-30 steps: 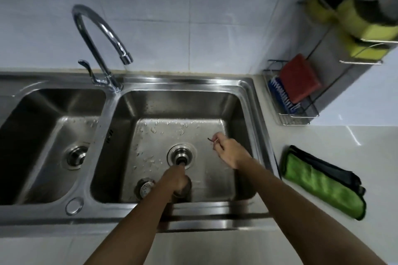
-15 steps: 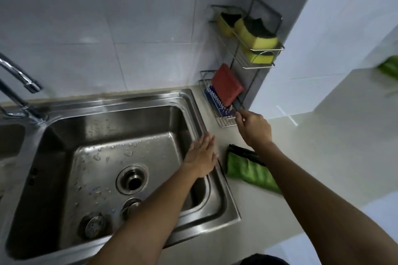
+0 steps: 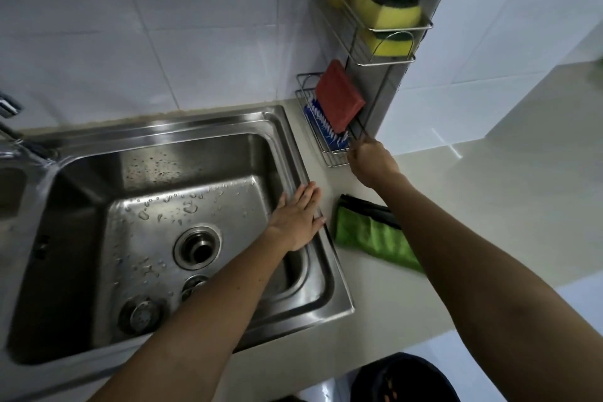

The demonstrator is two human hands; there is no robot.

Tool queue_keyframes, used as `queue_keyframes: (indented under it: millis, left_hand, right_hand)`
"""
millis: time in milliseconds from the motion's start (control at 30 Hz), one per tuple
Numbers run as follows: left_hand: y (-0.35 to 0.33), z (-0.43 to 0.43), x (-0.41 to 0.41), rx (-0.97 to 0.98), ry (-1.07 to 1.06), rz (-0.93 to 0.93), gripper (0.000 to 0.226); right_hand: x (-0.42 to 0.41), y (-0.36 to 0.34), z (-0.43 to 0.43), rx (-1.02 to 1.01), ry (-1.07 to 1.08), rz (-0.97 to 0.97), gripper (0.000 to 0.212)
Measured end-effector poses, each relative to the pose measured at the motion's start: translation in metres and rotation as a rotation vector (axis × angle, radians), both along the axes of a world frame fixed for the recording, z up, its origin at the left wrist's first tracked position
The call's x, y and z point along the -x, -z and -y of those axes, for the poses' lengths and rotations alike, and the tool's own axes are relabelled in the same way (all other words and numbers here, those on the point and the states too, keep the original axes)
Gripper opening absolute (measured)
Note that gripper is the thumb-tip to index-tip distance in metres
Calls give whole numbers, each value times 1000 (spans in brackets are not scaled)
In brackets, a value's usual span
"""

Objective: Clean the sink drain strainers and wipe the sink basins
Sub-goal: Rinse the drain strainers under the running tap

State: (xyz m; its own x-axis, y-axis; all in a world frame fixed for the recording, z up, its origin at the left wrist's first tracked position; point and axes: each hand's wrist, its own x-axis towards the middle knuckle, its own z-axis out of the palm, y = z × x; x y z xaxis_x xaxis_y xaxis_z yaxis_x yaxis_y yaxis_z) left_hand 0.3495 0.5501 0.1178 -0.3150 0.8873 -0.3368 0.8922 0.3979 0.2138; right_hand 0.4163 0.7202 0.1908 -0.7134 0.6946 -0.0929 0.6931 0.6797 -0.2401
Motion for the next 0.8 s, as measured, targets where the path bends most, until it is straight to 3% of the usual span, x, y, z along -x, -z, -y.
queue_keyframes:
  millis: [500, 600, 700, 800]
  left_hand:
    - [-9, 3, -5, 32, -46, -4, 66]
    - [-15, 5, -6, 59, -52, -30, 66]
    - [-18, 22, -5, 27, -77, -93, 64]
    - [-15, 56, 3, 10, -149, -140, 60]
  right_hand:
    - [4, -2, 0, -25, -87, 203, 53]
    - [5, -11, 14, -65, -89, 109, 49]
    - [12, -18, 39, -142, -147, -121, 36]
    - [26, -19, 65, -104, -242, -206, 29]
